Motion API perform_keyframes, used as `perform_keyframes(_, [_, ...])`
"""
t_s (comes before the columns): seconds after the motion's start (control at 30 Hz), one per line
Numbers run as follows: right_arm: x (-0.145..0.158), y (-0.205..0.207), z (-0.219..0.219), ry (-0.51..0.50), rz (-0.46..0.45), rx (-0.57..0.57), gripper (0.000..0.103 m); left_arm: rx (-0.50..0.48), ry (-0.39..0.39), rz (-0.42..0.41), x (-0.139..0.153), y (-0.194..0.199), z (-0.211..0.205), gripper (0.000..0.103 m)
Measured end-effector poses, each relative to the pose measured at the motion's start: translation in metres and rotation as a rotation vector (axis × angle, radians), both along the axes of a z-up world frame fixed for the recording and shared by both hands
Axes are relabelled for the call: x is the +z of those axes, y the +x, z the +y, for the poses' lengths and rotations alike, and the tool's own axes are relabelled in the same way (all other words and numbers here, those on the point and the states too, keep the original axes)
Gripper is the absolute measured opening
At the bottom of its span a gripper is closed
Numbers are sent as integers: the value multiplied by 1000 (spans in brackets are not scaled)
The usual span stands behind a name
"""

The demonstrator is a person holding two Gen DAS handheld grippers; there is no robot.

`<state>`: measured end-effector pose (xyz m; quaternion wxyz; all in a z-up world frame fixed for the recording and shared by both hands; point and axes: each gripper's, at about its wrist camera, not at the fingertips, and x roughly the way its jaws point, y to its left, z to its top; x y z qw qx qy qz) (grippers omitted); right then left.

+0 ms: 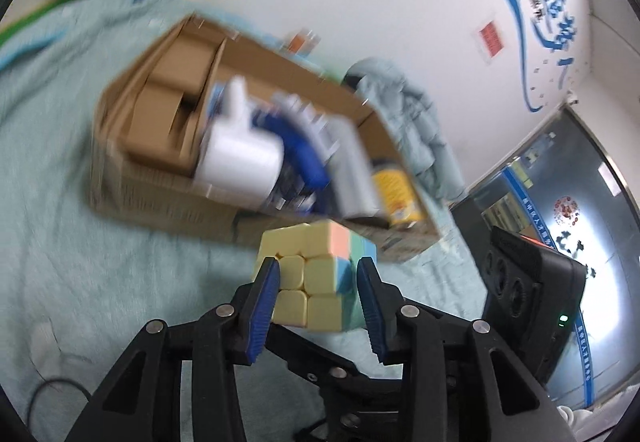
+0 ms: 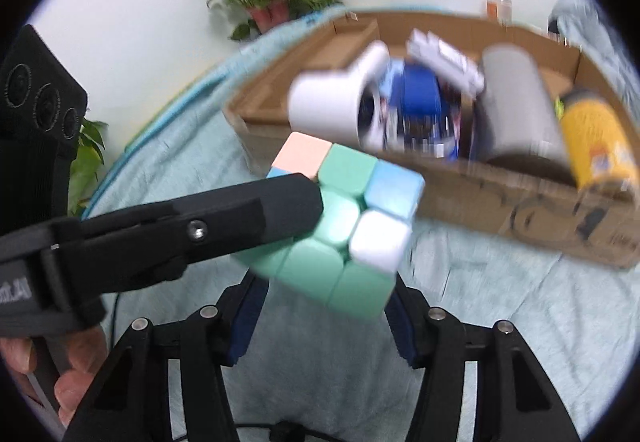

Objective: Organize rigid objects
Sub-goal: 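Lift the Rubik's cube and carry it over the box, then lower the cube into the box and open the right tool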

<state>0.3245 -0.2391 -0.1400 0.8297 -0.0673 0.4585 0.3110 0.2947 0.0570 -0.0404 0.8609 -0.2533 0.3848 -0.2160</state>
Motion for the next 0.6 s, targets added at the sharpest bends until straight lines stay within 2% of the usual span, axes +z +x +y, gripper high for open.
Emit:
perform_keyframes(0.07, [14,5,4,9,-32,7,56,-12,-10,-36,19,3,2,36])
perform_keyframes(0.13, [26,13,9,19,-54,16,55,-7,15,-66,36,10,4,36])
perform_keyframes(0.37, [60,42,39,38,-133,52,54,31,38,-146,76,39,32,36])
perform_keyframes(0.47, [67,54,58,26,-156,70,54,56,64,-162,88,53,42,36])
perform_keyframes(0.6, [69,74,83,14,-138,96,54,95,82,-157,90,75,64,36])
